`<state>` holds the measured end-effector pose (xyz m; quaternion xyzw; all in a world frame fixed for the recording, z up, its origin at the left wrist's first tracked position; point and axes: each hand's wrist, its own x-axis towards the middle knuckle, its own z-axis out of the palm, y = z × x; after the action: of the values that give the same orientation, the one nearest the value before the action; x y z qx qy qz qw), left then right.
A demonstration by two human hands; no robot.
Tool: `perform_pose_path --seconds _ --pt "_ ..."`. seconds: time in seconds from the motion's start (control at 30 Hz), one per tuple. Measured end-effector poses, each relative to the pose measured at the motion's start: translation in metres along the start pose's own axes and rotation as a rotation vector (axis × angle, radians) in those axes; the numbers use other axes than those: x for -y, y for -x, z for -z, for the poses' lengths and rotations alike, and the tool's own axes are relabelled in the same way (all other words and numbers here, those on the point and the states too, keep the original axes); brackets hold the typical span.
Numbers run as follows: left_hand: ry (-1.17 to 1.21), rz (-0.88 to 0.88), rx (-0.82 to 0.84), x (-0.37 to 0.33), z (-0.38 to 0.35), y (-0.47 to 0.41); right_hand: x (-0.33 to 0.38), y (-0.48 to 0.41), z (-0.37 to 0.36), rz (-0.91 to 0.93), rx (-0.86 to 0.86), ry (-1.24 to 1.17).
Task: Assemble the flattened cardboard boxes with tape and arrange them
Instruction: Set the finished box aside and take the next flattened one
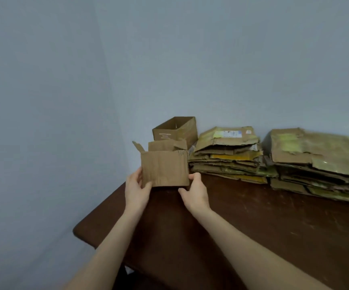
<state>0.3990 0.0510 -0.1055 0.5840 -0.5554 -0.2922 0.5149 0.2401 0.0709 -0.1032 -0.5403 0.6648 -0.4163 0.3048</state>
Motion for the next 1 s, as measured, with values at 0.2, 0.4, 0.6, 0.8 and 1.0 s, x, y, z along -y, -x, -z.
perform_pose_path --seconds 0.2,0.4,0.6,0.8,1.0 --pt "-0.278 0.09 0.085 0.007 -0.022 -0.03 0.005 -0.031 -0.018 0.042 0.187 0.372" --pt "-0.355 -0.08 -0.014 -0.016 -0.051 -0.008 0.001 -0.04 0.025 0.125 -0.132 0.259" --pt "-0.29 -0.409 0.145 -0.081 -0.118 -0.009 -0.003 -0.071 0.143 0.139 -0.574 0.181" --pt "-0.479 -0.321 0.299 -0.104 -0.188 -0.05 -0.011 -0.122 0.198 -0.143 -0.401 -0.072" --pt "-0.484 -0.261 0.359 -0.093 -0.199 -0.047 -0.018 -0.149 0.197 -0.259 -0.282 -0.4"
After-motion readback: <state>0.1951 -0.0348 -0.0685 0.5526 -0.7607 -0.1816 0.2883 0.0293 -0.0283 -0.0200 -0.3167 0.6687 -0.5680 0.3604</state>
